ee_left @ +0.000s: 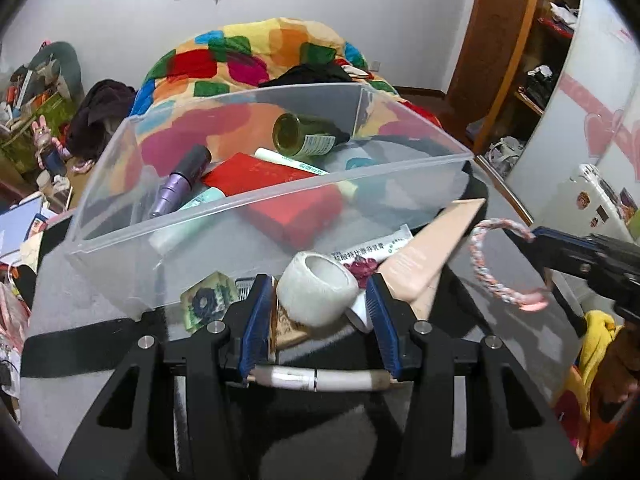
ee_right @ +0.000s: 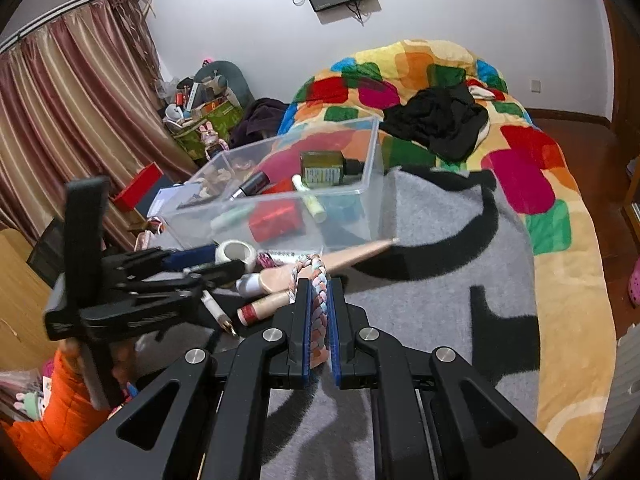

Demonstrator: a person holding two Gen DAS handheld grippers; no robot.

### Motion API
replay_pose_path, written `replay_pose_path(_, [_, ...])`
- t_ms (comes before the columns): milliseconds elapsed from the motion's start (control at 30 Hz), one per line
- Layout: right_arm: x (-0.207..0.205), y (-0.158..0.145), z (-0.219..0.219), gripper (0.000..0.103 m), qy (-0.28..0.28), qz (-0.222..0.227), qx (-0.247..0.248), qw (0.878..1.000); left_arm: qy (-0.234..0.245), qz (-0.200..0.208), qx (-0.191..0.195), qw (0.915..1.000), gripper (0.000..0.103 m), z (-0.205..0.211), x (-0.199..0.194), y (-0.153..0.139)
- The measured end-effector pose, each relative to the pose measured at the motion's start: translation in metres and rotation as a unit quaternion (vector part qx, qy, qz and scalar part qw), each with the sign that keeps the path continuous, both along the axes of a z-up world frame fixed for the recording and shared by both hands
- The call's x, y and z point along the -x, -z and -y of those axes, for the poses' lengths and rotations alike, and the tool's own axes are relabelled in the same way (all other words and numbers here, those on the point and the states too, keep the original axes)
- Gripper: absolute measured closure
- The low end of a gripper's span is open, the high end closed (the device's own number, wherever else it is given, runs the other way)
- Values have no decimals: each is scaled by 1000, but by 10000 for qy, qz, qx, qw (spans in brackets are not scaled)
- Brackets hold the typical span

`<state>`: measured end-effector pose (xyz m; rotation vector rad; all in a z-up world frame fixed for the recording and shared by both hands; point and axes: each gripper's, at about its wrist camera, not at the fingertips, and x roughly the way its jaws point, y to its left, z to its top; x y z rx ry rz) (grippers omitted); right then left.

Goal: Organize objects

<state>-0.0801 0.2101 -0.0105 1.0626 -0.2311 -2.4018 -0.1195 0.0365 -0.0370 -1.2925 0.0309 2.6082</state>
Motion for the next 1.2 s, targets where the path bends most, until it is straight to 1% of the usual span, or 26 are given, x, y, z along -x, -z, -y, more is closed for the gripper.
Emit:
replay_pose_path(100, [2,-9,5,96,-29,-102,34,9999,5,-35,0,10000,55,-1,3,1])
replay_pose_path(167, [5,-17,7,96,-49,-188,75,9998,70,-24,56,10000,61,-3,4,3])
replay_pose_path(333, [17,-37,17,96,-48,-465,94,9989,124,-148,126,9997,61,-5,-2,2])
replay_pose_path(400, [24,-43,23,96,-60,-538,83,9985,106,-226,78,9997,62,-3,-6,-1])
replay_pose_path(500, [34,-51,30,96,-52,-640,34,9979,92,-345,-84,9993,62,3,-14,-10])
replay_pose_path(633, [50,-57,40,96,8,-716,2,9974,81,-674,-257,9974,62,9,-26,-34])
replay_pose_path(733, [64,-56,48,96,104,-728,-90,9973,9,-986,-320,9946,62,16,-28,-53])
replay_pose_path(867, [84,-46,58,96,228,-608,-237,9976,-211,-1174,-269,9925,62,26,-14,-66])
replay_pose_path(1033, [107,-23,68,96,230,-217,-490,9983,-551,-1110,-172,9921,62,41,10,-63])
replay_pose_path(1100, [110,-13,70,96,156,-56,-560,9983,-628,-1053,-199,9923,61,47,18,-59])
replay_pose_path(1200, [108,-6,71,96,79,42,-628,9980,-707,-921,-170,9931,61,50,26,-50])
